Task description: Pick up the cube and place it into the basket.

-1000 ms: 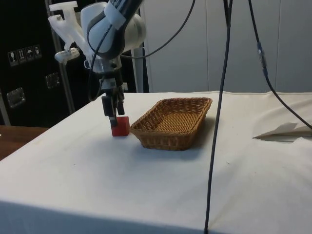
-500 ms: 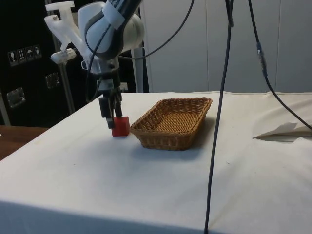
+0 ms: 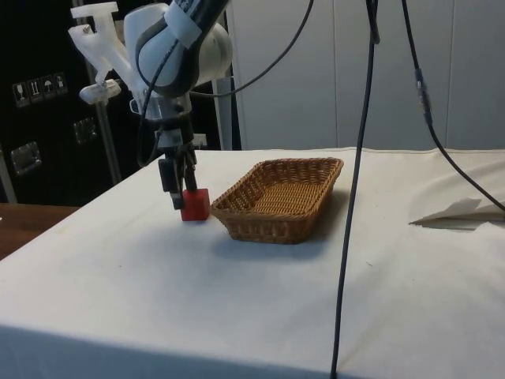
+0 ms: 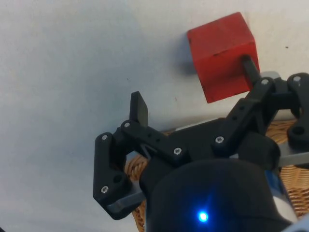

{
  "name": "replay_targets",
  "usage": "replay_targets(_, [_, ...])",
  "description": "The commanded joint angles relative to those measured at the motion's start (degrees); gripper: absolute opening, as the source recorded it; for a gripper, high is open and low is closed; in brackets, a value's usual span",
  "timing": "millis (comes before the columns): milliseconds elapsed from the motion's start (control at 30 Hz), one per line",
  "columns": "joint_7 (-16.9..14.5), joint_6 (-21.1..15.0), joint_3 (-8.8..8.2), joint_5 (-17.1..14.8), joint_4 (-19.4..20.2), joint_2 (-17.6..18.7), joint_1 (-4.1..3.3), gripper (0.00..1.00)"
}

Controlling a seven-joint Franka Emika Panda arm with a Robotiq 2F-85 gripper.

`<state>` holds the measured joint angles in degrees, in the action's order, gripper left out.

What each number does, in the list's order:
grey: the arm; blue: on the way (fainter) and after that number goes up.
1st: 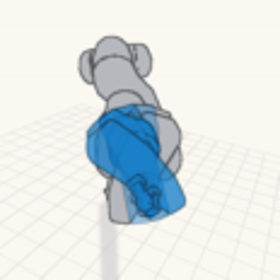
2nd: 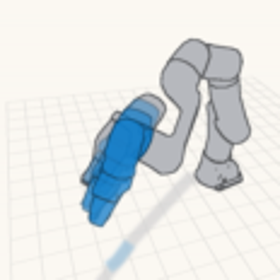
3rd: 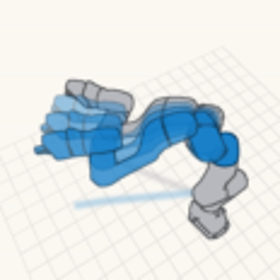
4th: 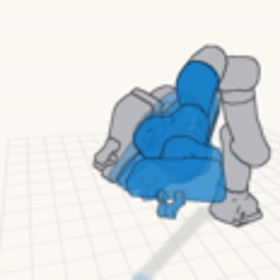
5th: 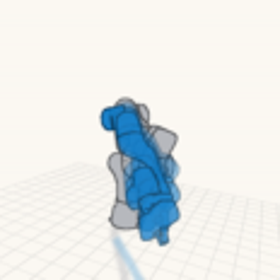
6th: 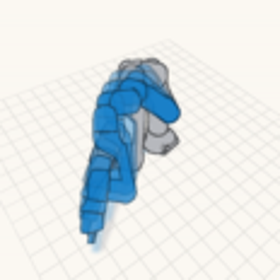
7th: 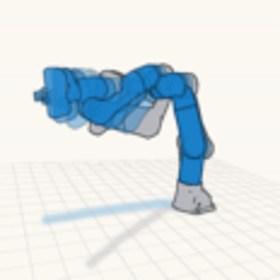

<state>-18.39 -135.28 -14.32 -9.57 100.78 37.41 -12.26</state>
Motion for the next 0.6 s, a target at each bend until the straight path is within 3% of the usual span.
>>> replay_targets(0, [-0.06,0.0,0.0,0.0,0.0,0.0,0.06,1.0])
replay_targets(200, [-1.38,-0.23,-0.4,-0.4,0.0,0.34,0.92,1.0])
replay_targets(233, [-0.97,0.0,-0.63,-0.11,0.0,0.29,0.57,1.0])
replay_targets(333, [-1.78,-0.23,-0.57,-0.4,0.0,0.46,1.2,1.0])
replay_targets(567, [-2.06,-0.11,-0.86,-0.29,-0.06,0.57,1.43,1.0])
